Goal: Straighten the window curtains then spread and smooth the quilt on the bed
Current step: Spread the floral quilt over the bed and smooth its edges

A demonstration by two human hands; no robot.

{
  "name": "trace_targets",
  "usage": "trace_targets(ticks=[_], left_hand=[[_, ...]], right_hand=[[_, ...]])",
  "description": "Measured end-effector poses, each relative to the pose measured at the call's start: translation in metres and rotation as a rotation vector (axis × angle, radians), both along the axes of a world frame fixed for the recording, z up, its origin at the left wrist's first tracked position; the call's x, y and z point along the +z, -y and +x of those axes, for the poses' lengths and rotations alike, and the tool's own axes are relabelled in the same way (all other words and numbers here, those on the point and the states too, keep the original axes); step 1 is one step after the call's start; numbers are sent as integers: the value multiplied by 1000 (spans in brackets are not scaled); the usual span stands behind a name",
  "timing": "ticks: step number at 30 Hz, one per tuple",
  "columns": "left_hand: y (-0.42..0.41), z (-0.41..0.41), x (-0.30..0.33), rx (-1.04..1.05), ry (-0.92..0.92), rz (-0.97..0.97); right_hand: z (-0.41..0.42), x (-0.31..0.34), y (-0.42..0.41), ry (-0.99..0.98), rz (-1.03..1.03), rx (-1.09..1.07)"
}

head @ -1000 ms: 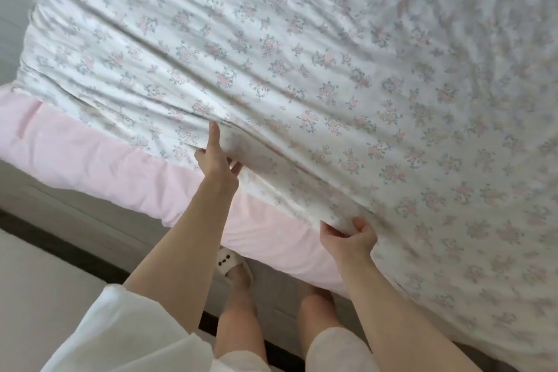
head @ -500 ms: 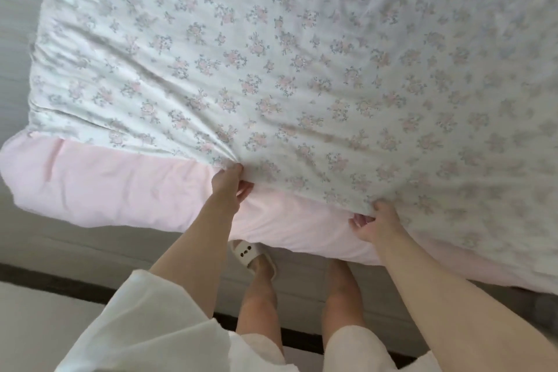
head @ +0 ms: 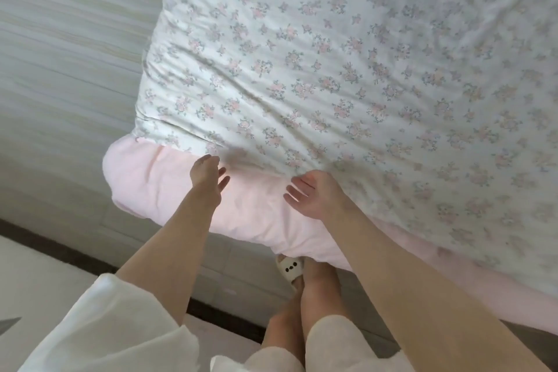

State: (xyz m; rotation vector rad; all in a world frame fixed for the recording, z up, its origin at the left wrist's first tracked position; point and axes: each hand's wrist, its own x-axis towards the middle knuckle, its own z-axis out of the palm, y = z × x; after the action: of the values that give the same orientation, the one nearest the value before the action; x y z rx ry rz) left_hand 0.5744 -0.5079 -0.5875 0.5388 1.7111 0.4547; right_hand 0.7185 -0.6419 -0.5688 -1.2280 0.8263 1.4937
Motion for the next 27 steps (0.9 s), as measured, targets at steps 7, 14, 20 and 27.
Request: trace_targets(ticks=[7,14,20,27], left_hand=[[-81,-13,8,100,103,-114],[-166,-15,-12,100,-189,5],[-212,-34,-30,154,-77,-305],[-246,-50,-22,282,225,-472]], right_hand=[[-31,-15,-72,-120,-94,-180],[-53,-20,-138,-150,-163,-356],[-78,-26,-165,-198,-51,-515],[-89,-21,-193,-39,37,-720]])
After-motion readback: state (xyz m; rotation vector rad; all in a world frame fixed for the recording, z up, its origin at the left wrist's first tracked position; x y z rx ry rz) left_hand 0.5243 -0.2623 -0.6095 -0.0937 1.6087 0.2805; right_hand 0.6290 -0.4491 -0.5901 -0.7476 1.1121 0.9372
